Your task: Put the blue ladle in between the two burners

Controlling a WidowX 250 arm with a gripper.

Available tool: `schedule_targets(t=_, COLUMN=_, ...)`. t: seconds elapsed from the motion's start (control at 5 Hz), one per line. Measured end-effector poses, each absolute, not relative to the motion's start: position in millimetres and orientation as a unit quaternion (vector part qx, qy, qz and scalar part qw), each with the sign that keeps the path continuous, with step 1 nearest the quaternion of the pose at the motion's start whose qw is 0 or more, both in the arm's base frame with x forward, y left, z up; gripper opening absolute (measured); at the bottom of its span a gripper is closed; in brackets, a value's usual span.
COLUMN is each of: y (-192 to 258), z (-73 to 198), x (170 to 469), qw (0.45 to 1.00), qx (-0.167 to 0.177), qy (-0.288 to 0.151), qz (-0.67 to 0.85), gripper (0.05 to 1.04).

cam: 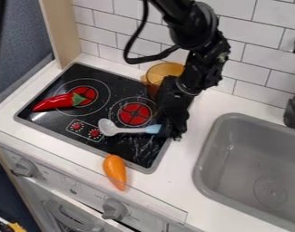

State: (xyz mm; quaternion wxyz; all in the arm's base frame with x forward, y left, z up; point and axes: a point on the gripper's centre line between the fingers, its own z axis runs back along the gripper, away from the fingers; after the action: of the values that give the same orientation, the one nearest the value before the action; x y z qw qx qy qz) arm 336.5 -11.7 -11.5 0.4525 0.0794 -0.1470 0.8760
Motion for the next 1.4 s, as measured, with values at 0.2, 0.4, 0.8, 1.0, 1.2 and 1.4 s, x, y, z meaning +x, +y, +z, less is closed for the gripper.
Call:
schedule_targets(t=0.2, y=-8.5, z=17.6, x=326.7, qw=0.442, qx=0.049, qy=-0.155, qz=0.882, gripper=0.311)
schedule_targets(t=0.4, y=9.0, z=27.3, x=322.5, qw=0.419, qx=0.042, qy=-0.134, qz=0.897, gripper=0.311)
schedule_targets(t=0.8, y=50.9, z=21.4, x=323.5, qw=0.433, qx=-0.007, qy=0.013, qz=0.901, gripper=0.311)
schedule_targets(t=1.0, y=69.8, z=20.9, x=324.6, qw=0.428, qx=-0.028, qy=0.035, qz=0.903, gripper=0.311)
schedule_targets(t=1.2, y=94.7, z=22.8, x=326.2, qw=0.407, qx=-0.052, qy=0.058, qz=0.910, gripper=0.311)
schedule_targets(t=1.4, y=114.2, z=30.0, x=328.4, qw=0.391, qx=-0.074, qy=0.059, qz=0.916, gripper=0.311)
